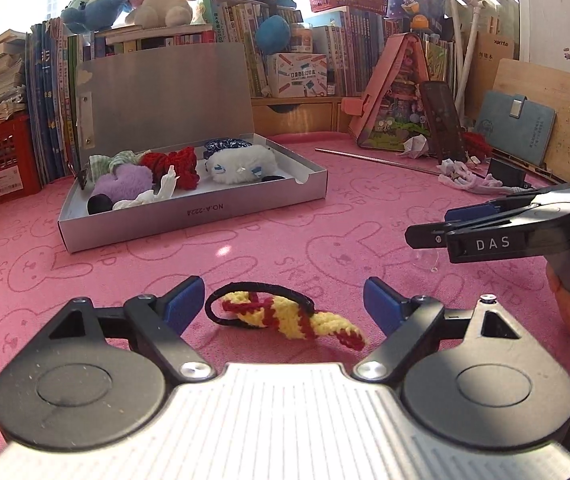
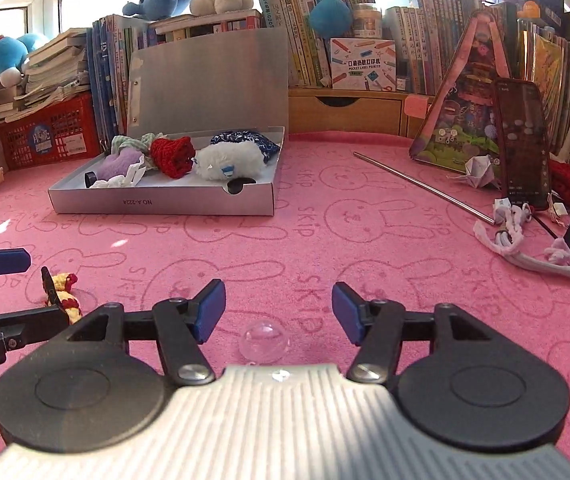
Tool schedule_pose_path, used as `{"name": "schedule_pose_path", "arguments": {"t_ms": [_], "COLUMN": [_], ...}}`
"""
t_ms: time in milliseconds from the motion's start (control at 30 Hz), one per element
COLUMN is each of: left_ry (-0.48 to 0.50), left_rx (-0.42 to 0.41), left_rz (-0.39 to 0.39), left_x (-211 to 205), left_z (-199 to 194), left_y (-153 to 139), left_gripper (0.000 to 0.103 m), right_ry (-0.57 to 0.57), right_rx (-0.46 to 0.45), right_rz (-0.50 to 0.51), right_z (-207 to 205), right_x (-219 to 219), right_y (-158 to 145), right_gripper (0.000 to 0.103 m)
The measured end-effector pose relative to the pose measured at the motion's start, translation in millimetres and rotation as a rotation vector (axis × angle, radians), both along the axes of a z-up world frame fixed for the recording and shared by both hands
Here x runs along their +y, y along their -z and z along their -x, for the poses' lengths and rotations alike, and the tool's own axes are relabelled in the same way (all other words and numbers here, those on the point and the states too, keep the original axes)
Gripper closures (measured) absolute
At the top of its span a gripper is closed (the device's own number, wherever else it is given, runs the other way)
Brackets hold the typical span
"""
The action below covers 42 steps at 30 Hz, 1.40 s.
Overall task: Organize objects
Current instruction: 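Move the left gripper to the yellow-red knitted strap while the right gripper approaches the clear plastic ball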
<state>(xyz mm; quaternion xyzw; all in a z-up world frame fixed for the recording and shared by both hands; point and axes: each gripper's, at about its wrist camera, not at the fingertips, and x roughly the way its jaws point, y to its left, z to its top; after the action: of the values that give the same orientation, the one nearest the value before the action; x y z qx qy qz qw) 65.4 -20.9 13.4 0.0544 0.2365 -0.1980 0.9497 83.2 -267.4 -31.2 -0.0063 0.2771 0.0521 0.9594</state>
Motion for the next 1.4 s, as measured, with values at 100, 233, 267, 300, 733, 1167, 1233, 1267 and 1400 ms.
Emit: {"name": "schedule_pose_path", "arguments": {"t_ms": [100,233,267,300,733,1167,1233,1267,1400], "left_ry": [-0.012,-0.024,-0.024,-0.025,-0.058,-0.066,-0.07,-0.072,-0.085], "left_rx": [0.008,0.018,0.02,0.021,0.045,0.056,0.06,0.061,0.063], "left_rz": [-0.001,-0.008,-0.009,-0.009,-0.012,0.0,0.005,0.008,0.016], "left_x": [1,1,1,1,0,1,2,2,3], "left_z": [-1,-3,-3,-3,-6,-8,-8,-8,-8], "left_y": [2,4,4,5,11,13,14,14,15], "left_gripper": [0.014,0.014,0.014,0.014,0.014,0.014,0.013,0.013,0.013], "right_ry": [0.003,-0.001,-0.008,-0.016,-0.058,0.116,0.1,0.087,0.052], "right_rx": [0.008,0.025,0.029,0.029,0.006,0.017,0.023,0.029,0.024], "right_rz": [0.063,0.104,0.116,0.129,0.18,0.268,0.219,0.2,0.258], "right_z": [8,16,18,20,23,14,15,15,19], "right_x": [0,-4,-4,-4,11,-9,-12,-12,4], "right_y": [4,7,8,9,12,11,9,9,11], "right_gripper": [0.031,0.029,0.029,0.029,0.029,0.028,0.028,0.028,0.028]}}
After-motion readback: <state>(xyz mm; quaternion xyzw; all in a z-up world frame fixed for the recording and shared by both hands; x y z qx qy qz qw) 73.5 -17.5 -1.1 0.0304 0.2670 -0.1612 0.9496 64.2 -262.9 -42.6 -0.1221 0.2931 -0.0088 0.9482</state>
